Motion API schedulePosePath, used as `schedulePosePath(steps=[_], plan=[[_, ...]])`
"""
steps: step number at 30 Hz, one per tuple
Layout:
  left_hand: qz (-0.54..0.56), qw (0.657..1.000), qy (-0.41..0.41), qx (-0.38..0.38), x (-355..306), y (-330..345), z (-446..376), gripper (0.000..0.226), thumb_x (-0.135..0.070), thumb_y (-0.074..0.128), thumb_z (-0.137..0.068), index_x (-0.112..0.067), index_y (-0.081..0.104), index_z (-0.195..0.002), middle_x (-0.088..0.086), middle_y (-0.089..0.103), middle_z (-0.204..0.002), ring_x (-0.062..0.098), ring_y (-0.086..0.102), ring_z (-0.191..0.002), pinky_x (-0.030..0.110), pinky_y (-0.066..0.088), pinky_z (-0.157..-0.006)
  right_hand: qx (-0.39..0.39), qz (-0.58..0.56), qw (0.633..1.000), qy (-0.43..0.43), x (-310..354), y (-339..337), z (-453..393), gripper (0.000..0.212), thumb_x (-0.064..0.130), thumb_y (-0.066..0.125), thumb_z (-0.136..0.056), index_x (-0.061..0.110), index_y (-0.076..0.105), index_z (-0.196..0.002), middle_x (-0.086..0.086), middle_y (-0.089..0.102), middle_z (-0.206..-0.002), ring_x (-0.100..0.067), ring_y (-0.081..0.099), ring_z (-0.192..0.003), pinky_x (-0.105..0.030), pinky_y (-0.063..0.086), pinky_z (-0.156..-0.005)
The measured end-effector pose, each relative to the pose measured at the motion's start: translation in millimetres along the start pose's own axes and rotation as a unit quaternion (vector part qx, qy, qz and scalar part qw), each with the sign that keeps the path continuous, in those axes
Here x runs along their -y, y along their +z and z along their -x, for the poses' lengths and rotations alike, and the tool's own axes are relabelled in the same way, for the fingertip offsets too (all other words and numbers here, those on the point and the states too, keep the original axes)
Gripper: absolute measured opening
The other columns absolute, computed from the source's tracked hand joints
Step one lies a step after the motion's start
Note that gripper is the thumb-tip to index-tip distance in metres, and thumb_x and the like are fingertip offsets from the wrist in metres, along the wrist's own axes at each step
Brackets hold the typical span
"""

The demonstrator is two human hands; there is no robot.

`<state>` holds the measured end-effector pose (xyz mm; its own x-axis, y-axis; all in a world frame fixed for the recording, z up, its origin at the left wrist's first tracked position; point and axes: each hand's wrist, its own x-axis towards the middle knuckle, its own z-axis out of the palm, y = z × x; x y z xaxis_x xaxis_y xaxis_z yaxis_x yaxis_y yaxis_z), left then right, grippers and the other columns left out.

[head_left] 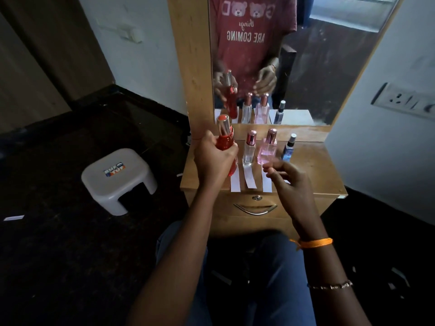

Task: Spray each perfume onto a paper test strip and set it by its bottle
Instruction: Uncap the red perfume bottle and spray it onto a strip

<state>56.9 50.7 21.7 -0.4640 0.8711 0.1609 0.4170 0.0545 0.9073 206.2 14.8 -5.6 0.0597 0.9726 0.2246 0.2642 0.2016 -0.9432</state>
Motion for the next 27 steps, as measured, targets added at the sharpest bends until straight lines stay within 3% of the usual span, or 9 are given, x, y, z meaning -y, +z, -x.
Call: schedulePosePath(steps=[3,8,14,16,21,27], plan=[[-0.009,1.000,-0.011,-0.014,2,14,-10,0.026,-0.023,0.071,-0.079,-0.013,0.055,-0.097,-0.005,0.062,-0.096,0.007,0.056,-0.082,0.022,0.046,-0.067,0.005,-0.002,1.000,0.008,-2,0,0,0.018,0.005,0.058,-0.090,0.021,0.067,-0.090,0.010,0.068,-0.090,-0.001,0.063,-0.088,-0.004,0.046,-0.071],[-0.029,0.999,0.001,-0.035,8,30,-16,0.024,-0.023,0.071,-0.078,-0.016,0.056,-0.095,-0.004,0.066,-0.094,0.007,0.057,-0.081,0.022,0.044,-0.067,0.011,-0.001,1.000,0.021,-4,0,0,0.016,0.006,0.056,-0.091,0.016,0.067,-0.097,0.006,0.069,-0.095,0.001,0.061,-0.091,-0.003,0.045,-0.072],[-0.037,0.998,-0.009,-0.055,9,37,-14,0.027,-0.025,0.072,-0.076,-0.018,0.054,-0.094,-0.003,0.068,-0.094,0.013,0.064,-0.084,0.032,0.056,-0.072,0.017,-0.008,0.999,0.029,-5,2,-1,0.027,0.001,0.054,-0.091,0.025,0.065,-0.085,0.008,0.069,-0.090,0.004,0.062,-0.087,-0.001,0.042,-0.070],[-0.033,0.998,-0.018,-0.051,8,37,-11,0.030,-0.027,0.074,-0.075,-0.019,0.052,-0.094,-0.002,0.068,-0.096,0.012,0.063,-0.084,0.031,0.054,-0.069,0.020,-0.005,0.999,0.035,-6,4,-1,0.025,0.000,0.053,-0.091,0.021,0.066,-0.087,0.008,0.069,-0.091,0.008,0.061,-0.085,0.000,0.041,-0.069],[-0.008,0.999,-0.033,-0.030,6,35,-5,0.043,-0.031,0.075,-0.074,-0.016,0.045,-0.101,0.001,0.063,-0.102,0.016,0.062,-0.087,0.023,0.046,-0.060,0.025,0.002,0.999,0.039,-7,7,0,0.028,-0.002,0.051,-0.090,0.021,0.066,-0.086,0.009,0.068,-0.092,0.000,0.062,-0.090,-0.002,0.044,-0.071],[-0.020,0.999,-0.027,0.008,6,27,3,0.042,-0.014,0.067,-0.081,-0.015,0.044,-0.116,0.002,0.057,-0.117,0.008,0.054,-0.089,0.008,0.032,-0.052,0.024,0.025,0.998,0.043,-8,6,0,0.029,-0.004,0.049,-0.088,0.020,0.066,-0.087,0.009,0.068,-0.093,-0.003,0.063,-0.091,-0.002,0.044,-0.071]])
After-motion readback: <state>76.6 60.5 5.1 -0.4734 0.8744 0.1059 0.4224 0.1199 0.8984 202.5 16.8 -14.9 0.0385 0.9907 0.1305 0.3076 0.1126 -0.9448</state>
